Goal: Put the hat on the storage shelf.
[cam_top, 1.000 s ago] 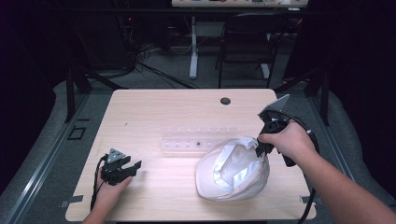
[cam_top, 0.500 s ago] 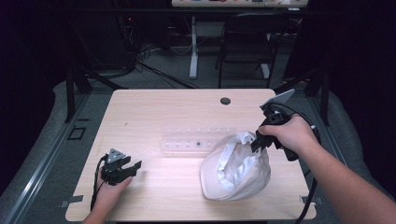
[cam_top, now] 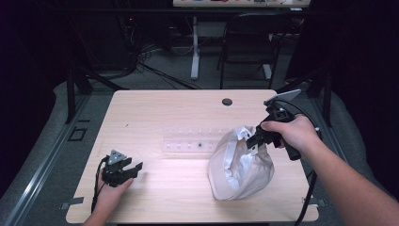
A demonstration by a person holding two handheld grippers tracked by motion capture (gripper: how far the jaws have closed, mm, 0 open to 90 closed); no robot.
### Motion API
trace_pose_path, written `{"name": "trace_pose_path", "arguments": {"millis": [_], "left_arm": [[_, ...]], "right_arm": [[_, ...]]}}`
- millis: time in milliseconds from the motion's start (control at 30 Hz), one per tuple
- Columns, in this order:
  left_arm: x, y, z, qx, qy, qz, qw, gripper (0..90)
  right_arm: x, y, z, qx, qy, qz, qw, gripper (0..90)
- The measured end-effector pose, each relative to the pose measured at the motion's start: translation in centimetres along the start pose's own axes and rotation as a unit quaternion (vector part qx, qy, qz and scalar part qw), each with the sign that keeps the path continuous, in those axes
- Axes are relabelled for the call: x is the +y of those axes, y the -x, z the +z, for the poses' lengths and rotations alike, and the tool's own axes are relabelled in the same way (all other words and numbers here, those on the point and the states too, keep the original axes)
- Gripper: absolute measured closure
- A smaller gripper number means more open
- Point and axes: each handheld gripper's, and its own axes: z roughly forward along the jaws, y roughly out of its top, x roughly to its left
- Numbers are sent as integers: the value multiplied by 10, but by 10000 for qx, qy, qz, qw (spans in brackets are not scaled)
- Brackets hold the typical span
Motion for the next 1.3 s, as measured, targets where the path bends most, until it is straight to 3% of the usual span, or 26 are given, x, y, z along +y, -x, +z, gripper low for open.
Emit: {"name": "trace_pose_path", "arguments": {"millis": [33, 67, 267, 433, 600, 700, 1067, 1300], "left_arm": [[0, 0, 0, -2, -1, 4, 10000, 469], [0, 0, 0, -7, 0, 4, 10000, 469], [0, 0, 0, -4, 12, 0, 10000, 469], [0, 2, -1, -13, 13, 56, 10000, 469], [2, 6, -2, -32, 43, 160, 9999, 468], [3, 10, -1, -55, 46, 248, 9997, 467], [3, 13, -1, -116, 69, 265, 9996, 466], [11, 30, -2, -335, 185, 423, 9984, 457]], "right_arm": [[0, 1, -2, 151, -100, -62, 9998, 814], [0, 1, -2, 151, -100, -62, 9998, 814], [-1, 0, -5, 815, 16, -5, 9967, 813], [0, -2, -12, 1151, 147, -140, 9931, 814], [3, -5, -15, 1366, 258, -113, 9902, 814], [8, -8, -17, 1628, 315, -128, 9861, 814], [25, -19, -26, 1692, 533, -162, 9840, 814], [39, -26, -31, 1760, 767, -98, 9814, 814]]}}
